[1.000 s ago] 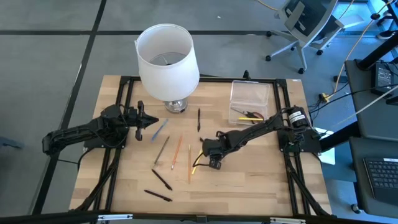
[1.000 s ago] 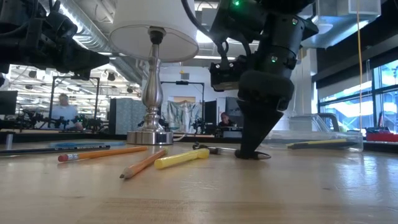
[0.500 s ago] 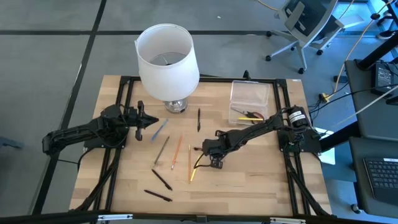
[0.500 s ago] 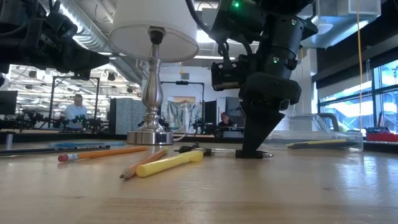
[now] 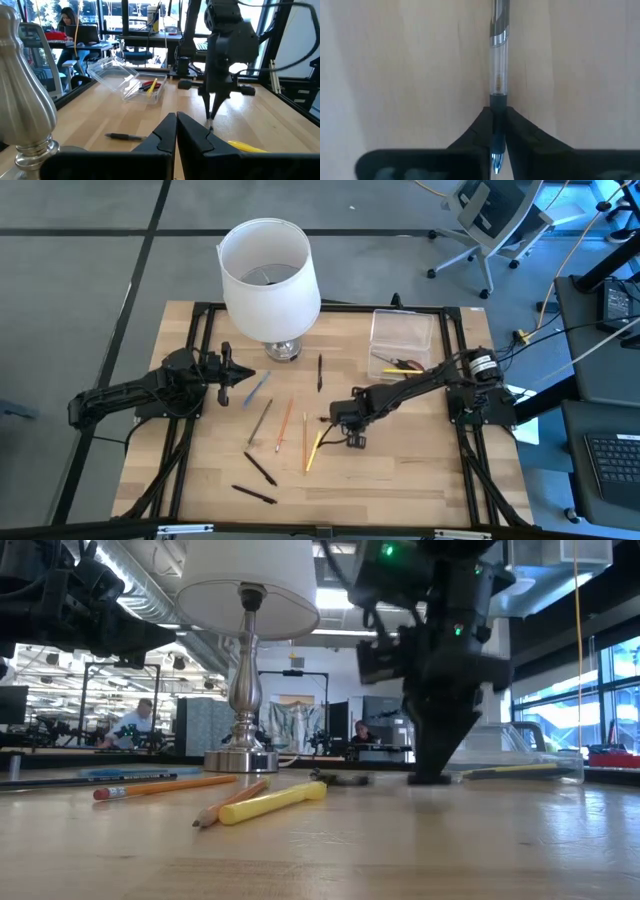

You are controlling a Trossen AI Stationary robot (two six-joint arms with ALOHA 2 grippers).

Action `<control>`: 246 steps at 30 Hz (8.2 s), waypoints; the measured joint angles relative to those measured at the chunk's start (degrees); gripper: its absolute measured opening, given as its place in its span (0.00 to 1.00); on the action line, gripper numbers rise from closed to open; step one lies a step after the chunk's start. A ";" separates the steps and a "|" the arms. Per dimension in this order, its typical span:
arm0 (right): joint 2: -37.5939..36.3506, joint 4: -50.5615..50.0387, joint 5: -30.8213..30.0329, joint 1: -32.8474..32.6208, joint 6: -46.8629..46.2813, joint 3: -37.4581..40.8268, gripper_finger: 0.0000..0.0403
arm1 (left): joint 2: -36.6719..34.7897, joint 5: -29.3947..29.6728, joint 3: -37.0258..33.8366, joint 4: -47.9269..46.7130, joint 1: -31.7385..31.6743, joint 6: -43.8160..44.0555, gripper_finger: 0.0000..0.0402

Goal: Pick & place school supplies into a supply box
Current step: Put the black pen into the transparent supply box, then put the blue pen into the transparent supply box

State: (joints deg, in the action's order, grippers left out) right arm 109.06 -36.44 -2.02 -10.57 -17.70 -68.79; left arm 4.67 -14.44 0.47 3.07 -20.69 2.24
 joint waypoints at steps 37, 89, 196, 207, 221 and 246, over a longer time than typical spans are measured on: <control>-31.10 -15.14 -17.31 23.28 13.69 25.42 0.13 | -0.01 -0.02 0.02 0.02 0.02 0.00 0.02; -30.95 26.02 8.00 22.55 -1.27 25.27 0.27 | 0.00 0.01 0.00 0.02 0.01 0.00 0.02; -18.69 27.35 10.84 20.88 23.30 16.44 0.27 | 72.08 14.32 35.57 -38.54 18.59 29.59 0.04; -18.71 34.27 12.72 17.57 27.55 16.44 0.27 | 72.04 15.90 36.89 -13.75 21.79 18.18 0.05; -18.71 50.20 12.74 13.28 28.85 16.44 0.27 | 71.97 17.53 36.94 10.26 22.64 1.51 0.05; -18.71 57.66 16.63 11.96 30.41 16.44 0.08 | 71.91 17.86 36.96 12.22 23.63 -1.97 0.05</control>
State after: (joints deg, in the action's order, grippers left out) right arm 90.35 21.21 14.61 1.39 12.71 -52.36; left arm 76.58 3.42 37.43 15.29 2.94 0.27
